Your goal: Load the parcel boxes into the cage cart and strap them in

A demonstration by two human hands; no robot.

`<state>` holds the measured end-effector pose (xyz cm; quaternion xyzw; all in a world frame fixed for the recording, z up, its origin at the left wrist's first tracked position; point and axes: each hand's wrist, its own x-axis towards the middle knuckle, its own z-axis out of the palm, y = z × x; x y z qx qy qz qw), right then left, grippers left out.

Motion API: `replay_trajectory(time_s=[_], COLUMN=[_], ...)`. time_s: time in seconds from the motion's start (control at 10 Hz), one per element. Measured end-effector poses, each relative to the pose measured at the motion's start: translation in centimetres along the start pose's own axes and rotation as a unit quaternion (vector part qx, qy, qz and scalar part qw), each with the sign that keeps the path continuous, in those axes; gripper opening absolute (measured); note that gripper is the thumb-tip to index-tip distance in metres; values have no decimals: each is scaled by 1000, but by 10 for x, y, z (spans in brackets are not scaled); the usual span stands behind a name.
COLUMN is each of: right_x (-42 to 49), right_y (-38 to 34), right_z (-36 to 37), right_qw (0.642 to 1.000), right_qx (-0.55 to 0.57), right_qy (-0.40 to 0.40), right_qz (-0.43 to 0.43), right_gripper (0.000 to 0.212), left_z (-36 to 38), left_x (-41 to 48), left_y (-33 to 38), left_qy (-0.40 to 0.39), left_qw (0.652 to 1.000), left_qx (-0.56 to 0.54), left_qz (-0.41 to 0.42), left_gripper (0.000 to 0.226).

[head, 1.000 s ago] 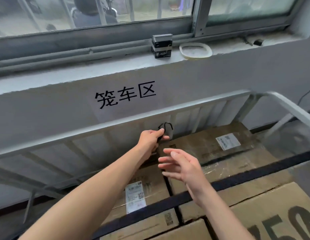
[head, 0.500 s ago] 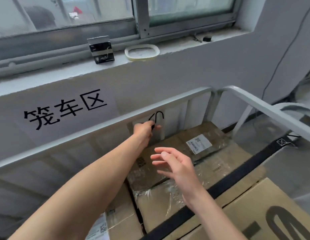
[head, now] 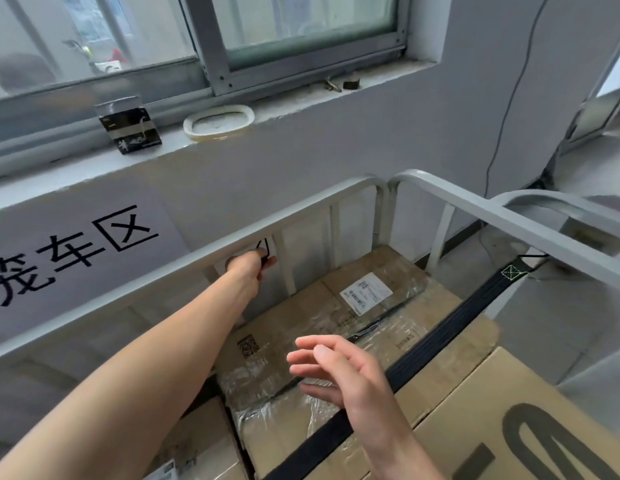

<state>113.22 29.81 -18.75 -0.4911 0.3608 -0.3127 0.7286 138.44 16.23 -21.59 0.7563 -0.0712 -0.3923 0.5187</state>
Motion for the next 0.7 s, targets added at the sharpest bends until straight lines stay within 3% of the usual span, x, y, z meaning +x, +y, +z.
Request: replay_trajectory(time_s=[0.4,0.5,0.7], right_x=[-8,-11,-24], right_y=[-12,-25,-55], right_z=[24,37,68], right_qw=[1000,999,996], right_qx=[-10,-36,-90], right_qy=[18,25,5], right_qz=[-11,-8,1], right_gripper=[24,23,23], left_z=[-22,-36,-90], left_x=[-33,-44,-89], left_y=[-14,-13,-25], left_qy=[-54,-65,-32], left_qw=[988,967,867], left_qx=[133,220,438], left_qz=[57,112,233], left_gripper=[28,36,60])
